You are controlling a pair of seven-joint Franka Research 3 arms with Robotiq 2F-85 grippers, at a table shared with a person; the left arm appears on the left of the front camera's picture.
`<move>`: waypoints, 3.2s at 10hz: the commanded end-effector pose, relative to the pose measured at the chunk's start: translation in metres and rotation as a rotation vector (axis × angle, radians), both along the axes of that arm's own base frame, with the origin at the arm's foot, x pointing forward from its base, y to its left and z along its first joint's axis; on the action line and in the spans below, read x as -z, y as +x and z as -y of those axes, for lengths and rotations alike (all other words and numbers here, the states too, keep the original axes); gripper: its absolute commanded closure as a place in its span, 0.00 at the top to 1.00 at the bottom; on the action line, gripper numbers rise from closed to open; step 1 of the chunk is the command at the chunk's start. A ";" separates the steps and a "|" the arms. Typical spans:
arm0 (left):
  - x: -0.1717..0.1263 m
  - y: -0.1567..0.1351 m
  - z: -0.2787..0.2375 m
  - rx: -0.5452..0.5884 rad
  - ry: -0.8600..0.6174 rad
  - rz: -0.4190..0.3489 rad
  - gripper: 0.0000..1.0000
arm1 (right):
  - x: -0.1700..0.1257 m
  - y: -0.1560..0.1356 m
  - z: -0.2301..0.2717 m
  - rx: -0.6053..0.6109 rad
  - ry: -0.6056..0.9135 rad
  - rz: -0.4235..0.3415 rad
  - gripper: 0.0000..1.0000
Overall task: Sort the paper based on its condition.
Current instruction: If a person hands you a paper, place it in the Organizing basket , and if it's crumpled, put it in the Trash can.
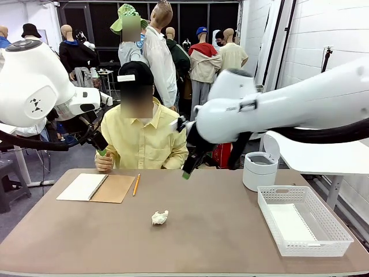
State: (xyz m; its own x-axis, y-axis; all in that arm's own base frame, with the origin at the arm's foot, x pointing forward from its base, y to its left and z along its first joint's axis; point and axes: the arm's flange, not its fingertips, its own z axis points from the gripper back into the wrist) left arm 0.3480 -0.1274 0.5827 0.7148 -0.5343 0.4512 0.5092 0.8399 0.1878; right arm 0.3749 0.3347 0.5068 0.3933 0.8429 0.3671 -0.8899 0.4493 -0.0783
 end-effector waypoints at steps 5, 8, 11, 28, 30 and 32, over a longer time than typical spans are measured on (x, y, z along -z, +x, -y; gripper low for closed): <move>0.000 0.000 -0.001 0.003 -0.003 0.005 1.00 | 0.021 0.008 -0.054 -0.025 -0.138 0.023 1.00; 0.000 0.000 -0.001 0.003 -0.003 0.005 1.00 | 0.031 0.005 -0.053 -0.080 -0.099 0.004 1.00; 0.000 0.000 -0.001 0.003 -0.003 0.005 1.00 | 0.029 0.006 -0.054 -0.069 -0.107 0.011 1.00; 0.000 0.000 -0.001 0.003 -0.003 0.005 1.00 | 0.149 0.050 -0.133 -0.410 -0.219 -0.127 1.00; 0.000 0.000 -0.001 0.003 -0.003 0.005 1.00 | 0.156 0.054 -0.139 -0.421 -0.232 -0.142 1.00; 0.000 0.000 -0.001 0.003 -0.003 0.005 1.00 | 0.163 0.058 -0.141 -0.424 -0.241 -0.152 1.00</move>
State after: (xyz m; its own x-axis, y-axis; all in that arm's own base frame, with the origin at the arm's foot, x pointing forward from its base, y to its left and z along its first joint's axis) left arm 0.3481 -0.1273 0.5827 0.7150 -0.5340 0.4513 0.5090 0.8401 0.1877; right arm 0.4275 0.4711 0.3425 0.0577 0.9900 0.1285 -0.9983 0.0564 0.0131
